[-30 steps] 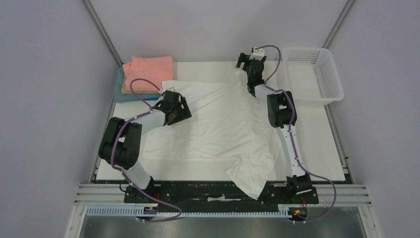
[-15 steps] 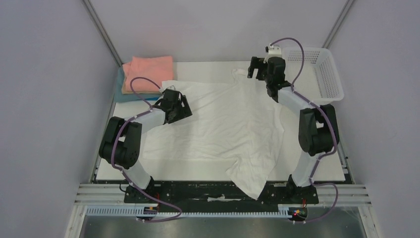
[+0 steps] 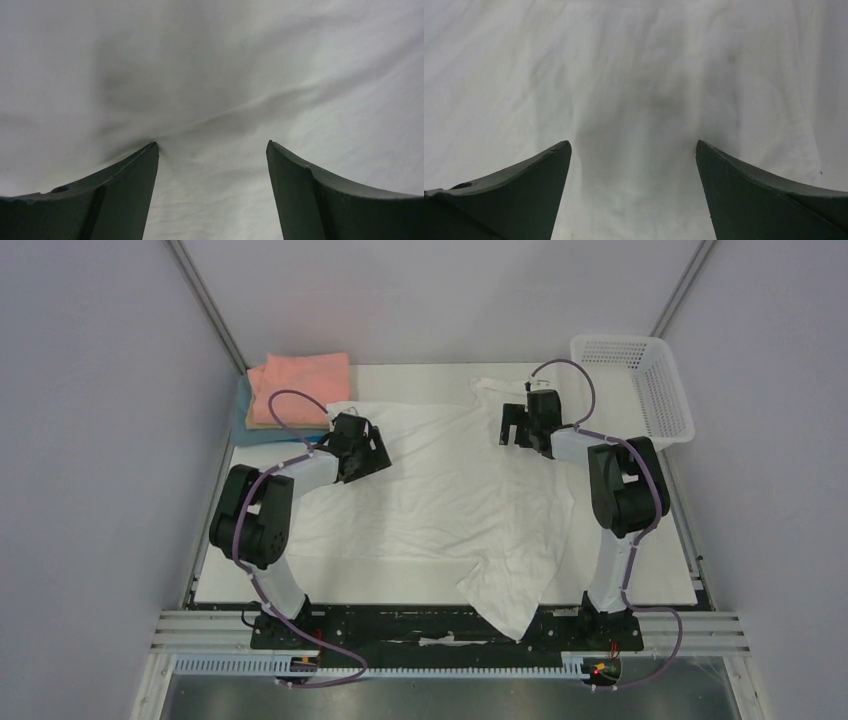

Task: Fold and stack the t-shirts
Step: Flatten out the tshirt

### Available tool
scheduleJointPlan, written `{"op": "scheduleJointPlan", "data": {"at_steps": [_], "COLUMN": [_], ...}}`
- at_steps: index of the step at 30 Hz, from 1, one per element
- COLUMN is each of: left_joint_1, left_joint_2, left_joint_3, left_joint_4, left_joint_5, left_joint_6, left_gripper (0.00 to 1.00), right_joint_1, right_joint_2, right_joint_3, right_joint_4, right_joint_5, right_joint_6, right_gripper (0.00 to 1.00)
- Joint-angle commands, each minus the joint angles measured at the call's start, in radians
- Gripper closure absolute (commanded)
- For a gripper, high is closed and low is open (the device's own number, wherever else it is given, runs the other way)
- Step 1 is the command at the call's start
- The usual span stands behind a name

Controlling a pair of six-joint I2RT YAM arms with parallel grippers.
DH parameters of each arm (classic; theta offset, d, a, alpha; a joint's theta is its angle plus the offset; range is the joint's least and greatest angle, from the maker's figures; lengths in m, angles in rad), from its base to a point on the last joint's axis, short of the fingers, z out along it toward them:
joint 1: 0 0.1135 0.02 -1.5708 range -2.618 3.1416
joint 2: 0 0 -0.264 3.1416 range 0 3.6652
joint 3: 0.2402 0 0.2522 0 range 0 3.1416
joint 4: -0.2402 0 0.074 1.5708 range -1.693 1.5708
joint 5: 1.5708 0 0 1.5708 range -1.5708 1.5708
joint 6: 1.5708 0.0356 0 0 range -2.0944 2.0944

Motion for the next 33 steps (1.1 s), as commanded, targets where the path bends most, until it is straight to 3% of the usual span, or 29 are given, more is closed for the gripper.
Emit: {"op": "scheduleJointPlan", "data": {"at_steps": [1,10,14,18,22,29,33], "left_joint_1": [0.004,0.013,0.013,0.006,-0.001,0.009,0.038], "left_joint_2": [0.065,0.158,0.086,-0.095,-0.318,-0.610,-0.731], "left_joint_3": [0.053,0.182,0.167,0.088,-0.017,-0.260,-0.371], "left_joint_4": [-0.022,-0.059,-0.064,-0.078,-0.186,-0.476,-0.575], "left_joint_5": [-0.030,-0.016,0.014,-0.011,-0.136,-0.425,-0.491], "left_joint_6": [-0.015,-0.009,-0.014,-0.009,-0.013,-0.257,-0.367], "left_gripper": [0.15,0.15,0.15,0.15,0.15,0.15,0.15], "right_joint_1": [-0.030,-0.073,-0.068,-0.028,-0.013,-0.018,-0.021], "right_joint_2": [0.093,0.253,0.199,0.005,-0.168,-0.464,-0.516], "right_joint_3": [0.090,0.322,0.368,0.263,0.144,-0.184,-0.229], "right_joint_4": [-0.036,-0.096,-0.123,-0.103,-0.098,0.100,0.119], "right_joint_5": [0.069,0.013,-0.021,0.015,-0.012,-0.012,-0.125], "right_joint_6": [0.069,0.037,-0.014,-0.071,-0.043,0.075,0.087], "right_gripper": [0.02,0.02,0.02,0.02,0.02,0.02,0.02]}}
